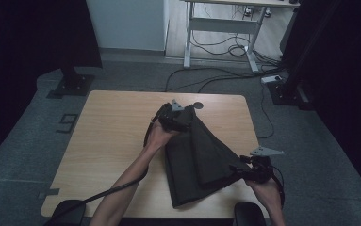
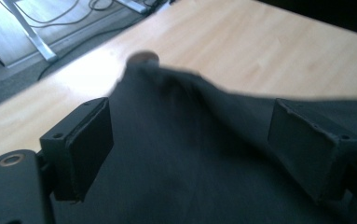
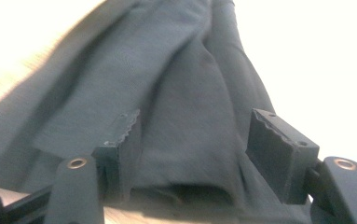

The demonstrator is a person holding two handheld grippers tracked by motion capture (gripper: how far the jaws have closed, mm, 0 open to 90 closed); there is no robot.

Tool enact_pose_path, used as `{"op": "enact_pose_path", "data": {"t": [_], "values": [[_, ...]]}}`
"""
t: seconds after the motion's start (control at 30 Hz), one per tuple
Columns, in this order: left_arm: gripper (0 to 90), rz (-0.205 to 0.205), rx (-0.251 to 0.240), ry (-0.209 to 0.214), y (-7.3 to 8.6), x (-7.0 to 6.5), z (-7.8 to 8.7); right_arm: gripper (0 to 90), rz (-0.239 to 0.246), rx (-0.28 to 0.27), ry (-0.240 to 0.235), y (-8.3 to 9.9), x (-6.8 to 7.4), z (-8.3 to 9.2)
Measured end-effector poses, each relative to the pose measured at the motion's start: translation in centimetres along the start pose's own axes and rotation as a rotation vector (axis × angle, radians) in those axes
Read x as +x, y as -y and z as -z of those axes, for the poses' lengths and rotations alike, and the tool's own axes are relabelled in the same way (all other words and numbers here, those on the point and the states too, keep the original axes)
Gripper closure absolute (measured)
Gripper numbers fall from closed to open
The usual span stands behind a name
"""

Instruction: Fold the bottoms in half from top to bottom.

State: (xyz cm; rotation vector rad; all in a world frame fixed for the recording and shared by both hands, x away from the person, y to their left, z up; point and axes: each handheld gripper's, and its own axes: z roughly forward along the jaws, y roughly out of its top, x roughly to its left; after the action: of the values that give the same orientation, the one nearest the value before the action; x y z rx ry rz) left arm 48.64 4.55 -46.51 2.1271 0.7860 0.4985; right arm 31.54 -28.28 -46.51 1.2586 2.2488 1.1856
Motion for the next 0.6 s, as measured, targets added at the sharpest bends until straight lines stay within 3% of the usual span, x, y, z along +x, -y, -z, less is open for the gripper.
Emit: {"op": "enact_pose_path", "data": {"t": [0.13, 0.3, 0.43, 0.6], "values": [[10.6, -0.013, 0.025, 0.011, 2.4, -0.5, 2.1, 32.0, 0.031, -0.006, -0.032, -1.3, 1.5, -0.5], [10.6, 0.047, 0.018, 0.052, 5.4, -1.4, 4.1, 29.7, 0.078, 0.005, -0.084, -2.3, 4.0, -2.2], [10.6, 0.043, 0.042, 0.057, 7.8, -2.8, 4.3, 28.2, 0.108, 0.031, -0.130, -2.5, 6.0, -4.4], [10.7, 0.050, 0.063, 0.063, 9.9, -4.1, 3.8, 24.6, 0.138, 0.117, -0.109, -2.0, 7.5, -7.5]]}}
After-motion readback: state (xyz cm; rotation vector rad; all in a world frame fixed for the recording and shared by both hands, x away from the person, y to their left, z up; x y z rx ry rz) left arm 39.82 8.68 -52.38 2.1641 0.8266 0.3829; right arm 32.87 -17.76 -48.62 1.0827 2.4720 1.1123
